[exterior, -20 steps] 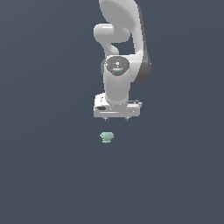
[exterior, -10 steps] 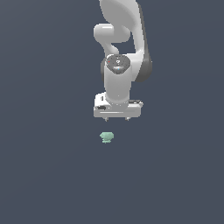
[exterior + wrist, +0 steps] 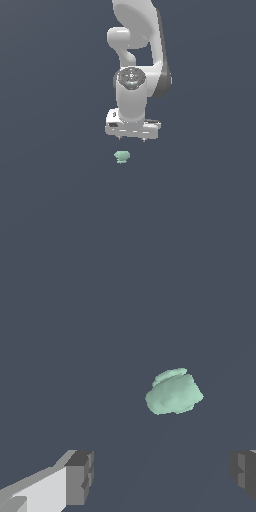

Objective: Pick up the object and move it to a goal position.

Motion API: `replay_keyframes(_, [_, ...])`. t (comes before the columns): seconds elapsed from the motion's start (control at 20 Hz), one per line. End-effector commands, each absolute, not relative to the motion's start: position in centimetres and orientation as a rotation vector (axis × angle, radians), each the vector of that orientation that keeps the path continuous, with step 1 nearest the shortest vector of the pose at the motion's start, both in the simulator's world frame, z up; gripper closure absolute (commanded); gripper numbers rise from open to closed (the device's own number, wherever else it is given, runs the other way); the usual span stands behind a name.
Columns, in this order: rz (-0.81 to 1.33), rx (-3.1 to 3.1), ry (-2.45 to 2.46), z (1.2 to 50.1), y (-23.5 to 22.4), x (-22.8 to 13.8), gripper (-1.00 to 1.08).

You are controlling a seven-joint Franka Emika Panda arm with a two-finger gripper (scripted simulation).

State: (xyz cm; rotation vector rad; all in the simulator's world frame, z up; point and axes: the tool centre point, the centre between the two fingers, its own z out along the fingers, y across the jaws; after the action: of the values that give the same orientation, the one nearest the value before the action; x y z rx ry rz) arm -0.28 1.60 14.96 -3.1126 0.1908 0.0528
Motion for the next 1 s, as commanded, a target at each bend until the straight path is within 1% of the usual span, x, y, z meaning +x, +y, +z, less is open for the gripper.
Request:
replay_keyframes(0.0, [0.051, -3.107, 0.274, 14.5, 1.3, -0.1, -0.92])
replay_keyframes(0.95, [0.014, -2.941, 1.088, 9.5, -2.4, 1.8, -0.92])
